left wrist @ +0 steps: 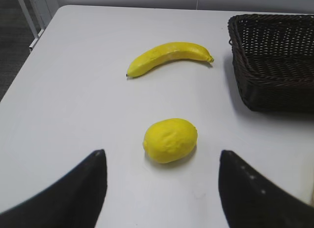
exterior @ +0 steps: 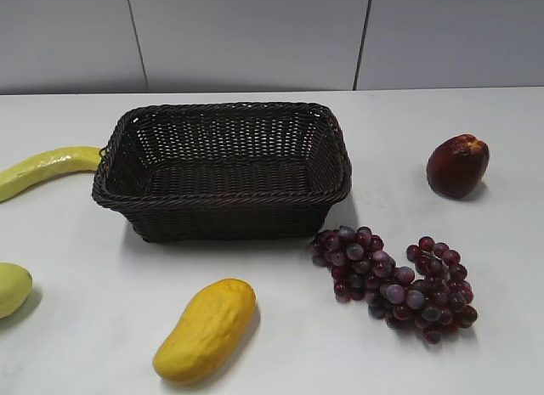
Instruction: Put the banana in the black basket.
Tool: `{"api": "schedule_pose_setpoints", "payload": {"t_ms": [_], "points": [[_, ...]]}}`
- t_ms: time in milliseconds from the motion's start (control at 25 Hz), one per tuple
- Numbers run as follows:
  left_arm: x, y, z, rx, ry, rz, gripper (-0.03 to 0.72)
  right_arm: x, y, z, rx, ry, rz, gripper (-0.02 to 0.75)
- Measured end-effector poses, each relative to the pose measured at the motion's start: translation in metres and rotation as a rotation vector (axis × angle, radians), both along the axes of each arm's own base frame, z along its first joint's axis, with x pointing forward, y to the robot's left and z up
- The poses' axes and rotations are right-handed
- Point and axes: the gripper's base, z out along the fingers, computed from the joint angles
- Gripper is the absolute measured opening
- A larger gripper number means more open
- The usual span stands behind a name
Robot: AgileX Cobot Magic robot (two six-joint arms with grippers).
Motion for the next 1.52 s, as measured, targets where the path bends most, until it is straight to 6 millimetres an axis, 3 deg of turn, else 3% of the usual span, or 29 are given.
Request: {"api": "schedule_pose_setpoints", "payload": {"t_ms": [360, 680, 840, 960, 1120, 1520], "points": [[0.0, 0.0, 0.0, 0.0, 0.0, 0.0, 0.687, 0.0, 0.0, 0.0, 0.0, 0.0, 0.0, 0.551], [0.0, 0.0, 0.001, 0.0, -0.005, 0.0, 0.603, 0.0, 0.0, 0.0, 0.0, 0.0, 0.0, 0.551], [0.009, 0.001, 0.013, -0.002, -0.022, 0.005, 0.597, 0.0, 0.0, 0.0, 0.0, 0.0, 0.0, 0.551], [0.029, 0.002, 0.025, -0.008, -0.006, 0.01, 0.597, 0.0, 0.0, 0.0, 0.0, 0.0, 0.0, 0.551], [0.07, 0.003, 0.028, -0.057, 0.069, 0.009, 0.597, 0.0, 0.0, 0.0, 0.0, 0.0, 0.0, 0.551], [0.176, 0.01, 0.002, -0.121, 0.26, 0.055, 0.596, 0.0, 0.0, 0.0, 0.0, 0.0, 0.0, 0.551]]}}
